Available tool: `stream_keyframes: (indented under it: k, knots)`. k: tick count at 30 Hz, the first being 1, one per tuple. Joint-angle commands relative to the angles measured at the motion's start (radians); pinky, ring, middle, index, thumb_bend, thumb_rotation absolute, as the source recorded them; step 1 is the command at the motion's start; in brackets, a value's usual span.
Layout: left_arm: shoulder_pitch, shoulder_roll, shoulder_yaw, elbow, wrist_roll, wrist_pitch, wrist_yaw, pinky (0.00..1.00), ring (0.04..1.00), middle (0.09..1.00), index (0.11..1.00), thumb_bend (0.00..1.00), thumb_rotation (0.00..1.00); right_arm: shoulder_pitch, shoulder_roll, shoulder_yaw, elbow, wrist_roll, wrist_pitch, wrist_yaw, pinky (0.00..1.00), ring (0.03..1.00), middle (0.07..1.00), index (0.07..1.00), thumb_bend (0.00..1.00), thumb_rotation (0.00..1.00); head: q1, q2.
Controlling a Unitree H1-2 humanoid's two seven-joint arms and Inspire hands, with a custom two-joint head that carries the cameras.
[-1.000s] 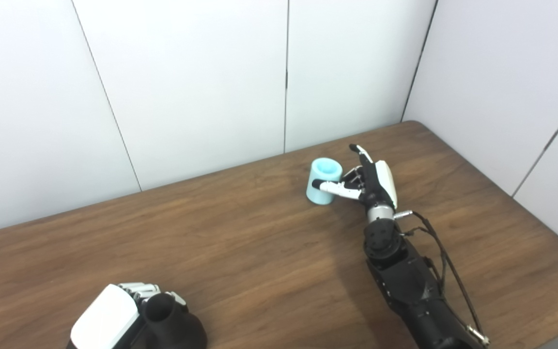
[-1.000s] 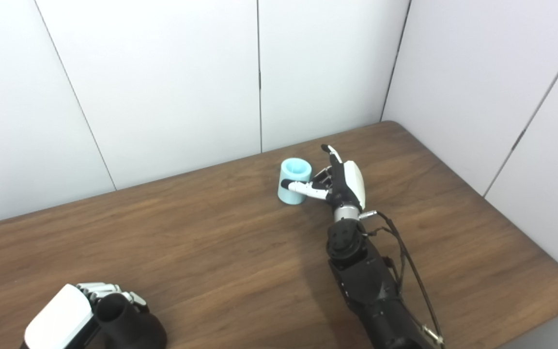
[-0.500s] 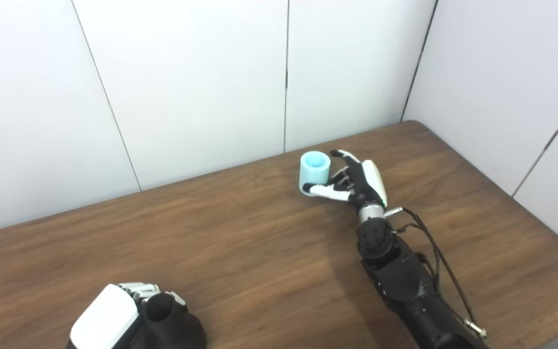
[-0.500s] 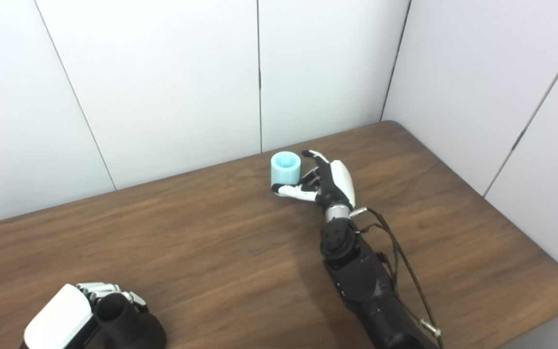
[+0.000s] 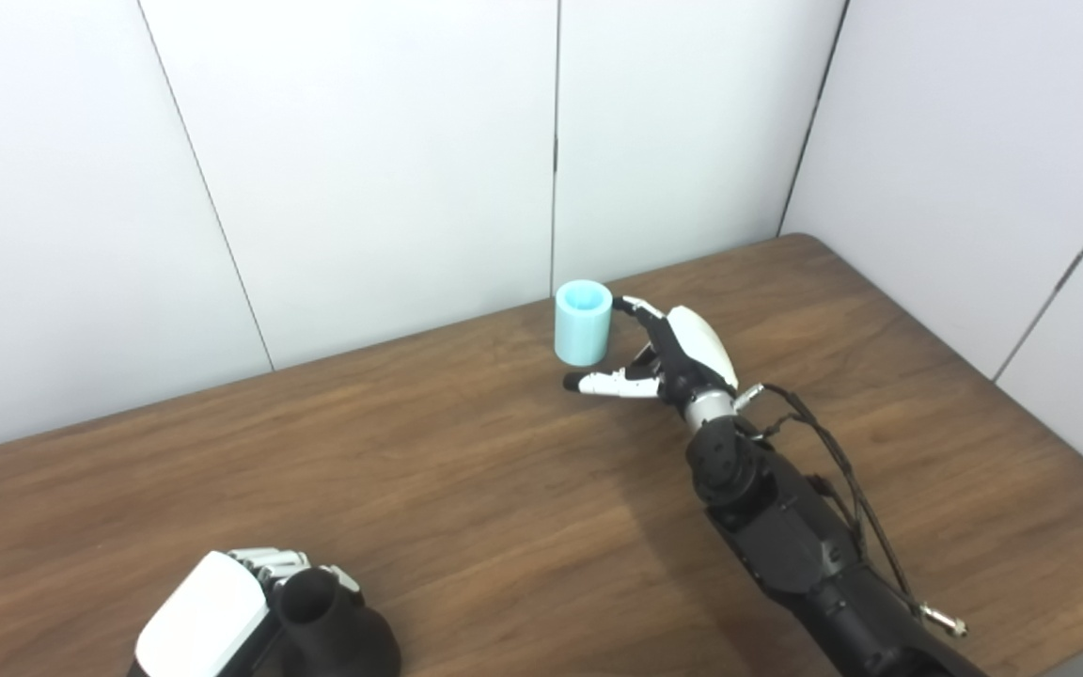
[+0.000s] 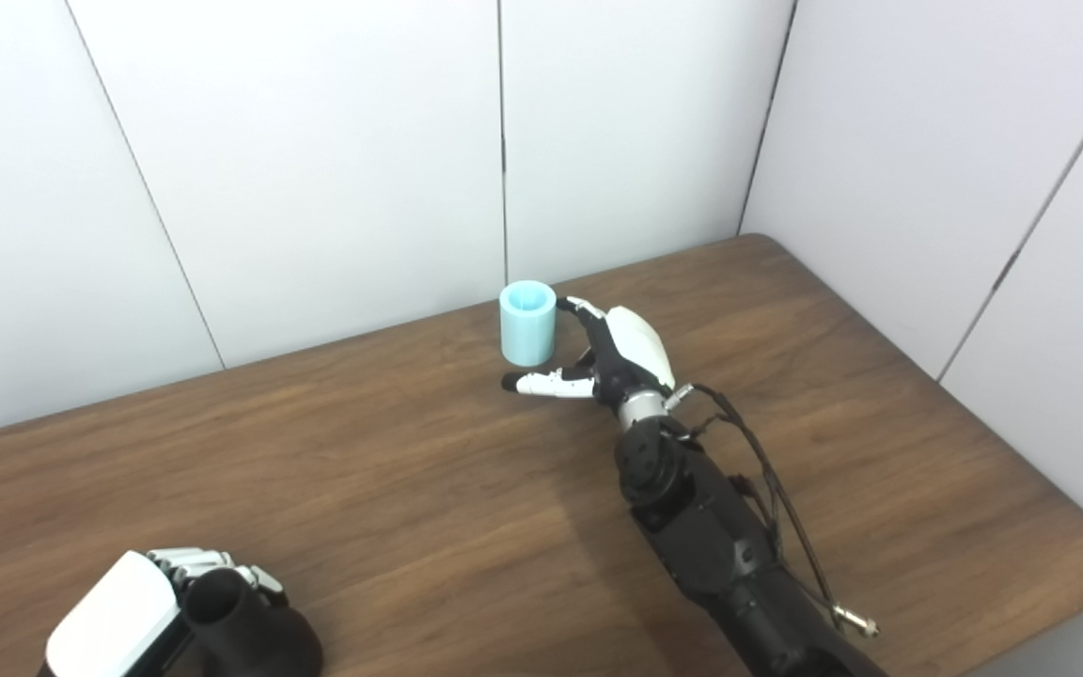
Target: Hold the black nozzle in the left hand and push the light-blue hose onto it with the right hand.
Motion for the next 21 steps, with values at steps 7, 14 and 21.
stream_keyframes:
  k: [7,14,21]
  knots:
    - [0.173,-0.027,-0.083,0.054,-0.004,-0.024,-0.002,0.36,0.462,0.481,0.488,0.52,0.00,-0.042,-0.012,-0.014,-0.002,-0.068,0.045,-0.047,0.70,0.789,0.802,0.818,1.00,0.56,-0.002,0.001]
    - [0.170,-0.028,-0.080,0.058,-0.004,-0.024,-0.004,0.35,0.460,0.483,0.486,0.52,0.00,-0.049,-0.010,-0.031,0.008,-0.086,0.092,-0.054,0.74,0.824,0.837,0.829,1.00,0.58,0.001,0.000]
    - [0.168,-0.025,-0.080,0.060,-0.007,-0.024,-0.005,0.36,0.462,0.480,0.490,0.52,0.00,-0.049,0.006,-0.063,0.010,-0.106,0.100,-0.073,0.83,0.902,0.915,0.896,1.00,0.59,0.003,-0.003]
